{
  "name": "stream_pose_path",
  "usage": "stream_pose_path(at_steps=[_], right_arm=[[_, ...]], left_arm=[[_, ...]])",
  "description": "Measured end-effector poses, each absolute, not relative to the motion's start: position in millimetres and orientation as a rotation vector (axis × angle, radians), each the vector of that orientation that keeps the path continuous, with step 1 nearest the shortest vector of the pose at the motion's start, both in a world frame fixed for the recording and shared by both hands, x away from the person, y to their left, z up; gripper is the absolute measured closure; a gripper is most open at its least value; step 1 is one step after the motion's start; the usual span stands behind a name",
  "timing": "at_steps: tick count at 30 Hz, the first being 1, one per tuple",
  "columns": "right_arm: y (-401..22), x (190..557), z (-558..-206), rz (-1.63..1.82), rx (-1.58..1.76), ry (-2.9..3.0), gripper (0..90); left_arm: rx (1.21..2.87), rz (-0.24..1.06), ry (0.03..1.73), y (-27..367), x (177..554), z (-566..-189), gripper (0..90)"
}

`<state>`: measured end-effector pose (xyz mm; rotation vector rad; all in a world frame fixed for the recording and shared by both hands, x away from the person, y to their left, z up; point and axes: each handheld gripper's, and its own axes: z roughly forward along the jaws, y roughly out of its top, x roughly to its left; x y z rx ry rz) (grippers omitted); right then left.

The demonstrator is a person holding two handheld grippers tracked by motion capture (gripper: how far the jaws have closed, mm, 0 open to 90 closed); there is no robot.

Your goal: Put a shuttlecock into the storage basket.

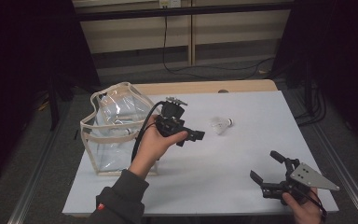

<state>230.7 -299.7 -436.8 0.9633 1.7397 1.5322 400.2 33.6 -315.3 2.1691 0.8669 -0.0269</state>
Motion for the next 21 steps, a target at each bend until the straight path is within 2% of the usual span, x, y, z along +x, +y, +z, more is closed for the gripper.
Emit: stream_pose_path(at_steps=[21], right_arm=[[-300,230,-437,1.536,0.962,1.743,2.4]], left_arm=[[2.209,-0.063,0.885,16,400,-354,9.6]])
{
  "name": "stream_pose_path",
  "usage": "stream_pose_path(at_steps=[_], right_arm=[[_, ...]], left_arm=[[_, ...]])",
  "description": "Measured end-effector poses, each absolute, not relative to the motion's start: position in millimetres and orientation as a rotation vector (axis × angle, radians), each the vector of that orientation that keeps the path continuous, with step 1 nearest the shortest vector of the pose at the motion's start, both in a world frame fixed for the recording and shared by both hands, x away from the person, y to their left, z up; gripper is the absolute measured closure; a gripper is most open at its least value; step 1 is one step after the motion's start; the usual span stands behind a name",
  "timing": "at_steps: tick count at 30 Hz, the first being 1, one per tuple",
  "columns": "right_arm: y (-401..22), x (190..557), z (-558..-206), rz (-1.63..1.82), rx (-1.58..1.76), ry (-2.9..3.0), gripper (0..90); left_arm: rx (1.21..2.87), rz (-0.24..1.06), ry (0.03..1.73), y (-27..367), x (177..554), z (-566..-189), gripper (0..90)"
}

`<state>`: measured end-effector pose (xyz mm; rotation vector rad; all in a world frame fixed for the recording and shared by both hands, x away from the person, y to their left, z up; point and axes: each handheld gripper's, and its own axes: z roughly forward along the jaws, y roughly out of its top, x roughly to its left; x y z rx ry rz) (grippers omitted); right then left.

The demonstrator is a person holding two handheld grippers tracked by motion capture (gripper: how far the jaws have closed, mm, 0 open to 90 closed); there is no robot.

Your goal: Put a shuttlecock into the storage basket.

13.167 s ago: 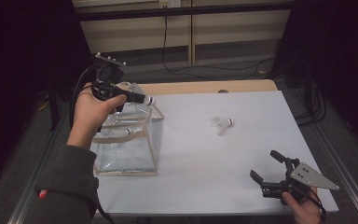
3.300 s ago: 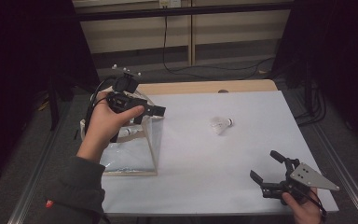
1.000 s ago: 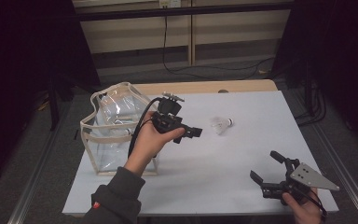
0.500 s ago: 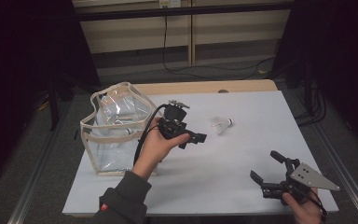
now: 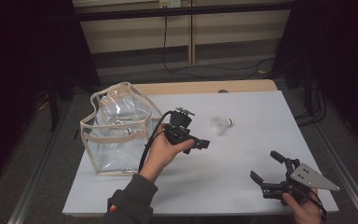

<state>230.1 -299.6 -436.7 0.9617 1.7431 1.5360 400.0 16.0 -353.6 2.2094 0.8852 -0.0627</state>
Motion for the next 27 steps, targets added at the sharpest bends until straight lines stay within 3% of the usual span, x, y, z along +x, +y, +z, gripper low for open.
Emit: stream_pose_path(at_steps=[27], right_arm=[[-299,230,-437,1.535,0.961,1.742,2.5]], left_arm=[[2.214,-0.044,0.886,1,404,-381,7.4]])
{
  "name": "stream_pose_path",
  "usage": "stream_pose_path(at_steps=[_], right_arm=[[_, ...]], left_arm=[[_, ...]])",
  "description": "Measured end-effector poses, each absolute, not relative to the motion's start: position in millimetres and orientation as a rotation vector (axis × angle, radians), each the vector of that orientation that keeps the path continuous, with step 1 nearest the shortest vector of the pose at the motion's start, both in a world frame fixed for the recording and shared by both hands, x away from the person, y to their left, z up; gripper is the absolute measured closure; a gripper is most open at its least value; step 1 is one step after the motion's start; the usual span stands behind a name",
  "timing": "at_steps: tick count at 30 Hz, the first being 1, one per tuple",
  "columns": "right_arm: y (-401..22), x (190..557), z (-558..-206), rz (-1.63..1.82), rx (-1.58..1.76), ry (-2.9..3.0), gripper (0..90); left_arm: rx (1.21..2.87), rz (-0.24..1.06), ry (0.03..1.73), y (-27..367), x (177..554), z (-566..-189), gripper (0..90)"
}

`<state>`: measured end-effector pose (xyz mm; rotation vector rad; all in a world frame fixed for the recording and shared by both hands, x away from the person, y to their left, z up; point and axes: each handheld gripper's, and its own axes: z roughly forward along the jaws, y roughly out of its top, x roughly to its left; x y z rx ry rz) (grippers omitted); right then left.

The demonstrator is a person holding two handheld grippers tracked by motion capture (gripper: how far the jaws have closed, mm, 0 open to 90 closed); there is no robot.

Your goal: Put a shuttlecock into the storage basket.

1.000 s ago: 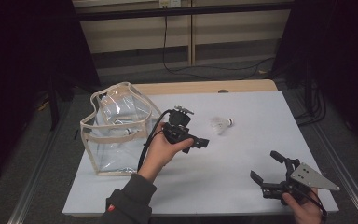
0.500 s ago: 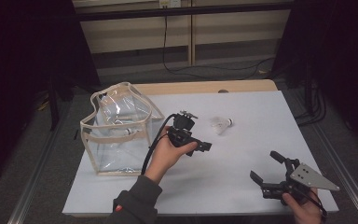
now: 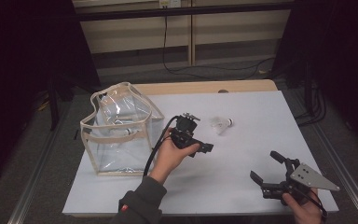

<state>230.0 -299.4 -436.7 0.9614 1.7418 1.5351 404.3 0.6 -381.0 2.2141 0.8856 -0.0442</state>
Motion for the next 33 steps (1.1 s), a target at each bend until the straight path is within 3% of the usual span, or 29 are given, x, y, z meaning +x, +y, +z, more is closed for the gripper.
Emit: stream_pose_path(at_steps=[33], right_arm=[[-299,232,-438,1.530,0.964,1.752,2.5]], left_arm=[[2.133,0.028,0.838,-20,423,-408,7.3]])
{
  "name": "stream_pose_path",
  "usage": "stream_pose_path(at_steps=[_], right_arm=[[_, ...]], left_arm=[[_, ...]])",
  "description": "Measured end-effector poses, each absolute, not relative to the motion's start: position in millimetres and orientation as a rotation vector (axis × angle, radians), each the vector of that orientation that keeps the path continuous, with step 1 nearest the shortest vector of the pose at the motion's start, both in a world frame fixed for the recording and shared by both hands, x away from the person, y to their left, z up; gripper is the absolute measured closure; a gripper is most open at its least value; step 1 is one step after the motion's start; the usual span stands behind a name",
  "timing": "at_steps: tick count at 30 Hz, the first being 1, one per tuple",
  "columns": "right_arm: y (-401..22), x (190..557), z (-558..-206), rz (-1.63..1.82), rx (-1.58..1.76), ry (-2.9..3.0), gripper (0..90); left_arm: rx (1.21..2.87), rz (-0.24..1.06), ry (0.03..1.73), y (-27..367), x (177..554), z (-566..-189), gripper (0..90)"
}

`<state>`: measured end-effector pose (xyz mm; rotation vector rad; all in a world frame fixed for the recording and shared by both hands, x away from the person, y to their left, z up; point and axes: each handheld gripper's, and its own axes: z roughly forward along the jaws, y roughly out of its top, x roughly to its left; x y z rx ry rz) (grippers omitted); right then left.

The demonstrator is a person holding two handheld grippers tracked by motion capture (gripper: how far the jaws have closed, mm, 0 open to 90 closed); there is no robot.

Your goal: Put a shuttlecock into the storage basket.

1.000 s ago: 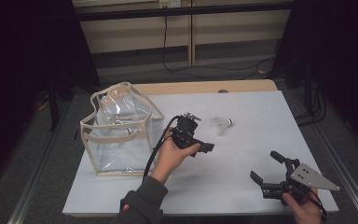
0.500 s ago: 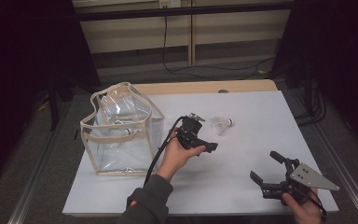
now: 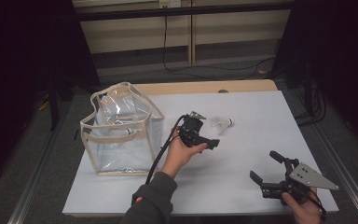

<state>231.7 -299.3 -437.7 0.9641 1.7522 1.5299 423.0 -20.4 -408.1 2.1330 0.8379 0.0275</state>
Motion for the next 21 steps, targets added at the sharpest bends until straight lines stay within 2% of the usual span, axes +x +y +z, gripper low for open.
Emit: stream_pose_path(at_steps=[21], right_arm=[[-298.9,232.0,-438.0,1.536,0.964,1.755,2.5]], left_arm=[[2.147,0.064,0.851,-27.6,430.9,-416.5,7.7]])
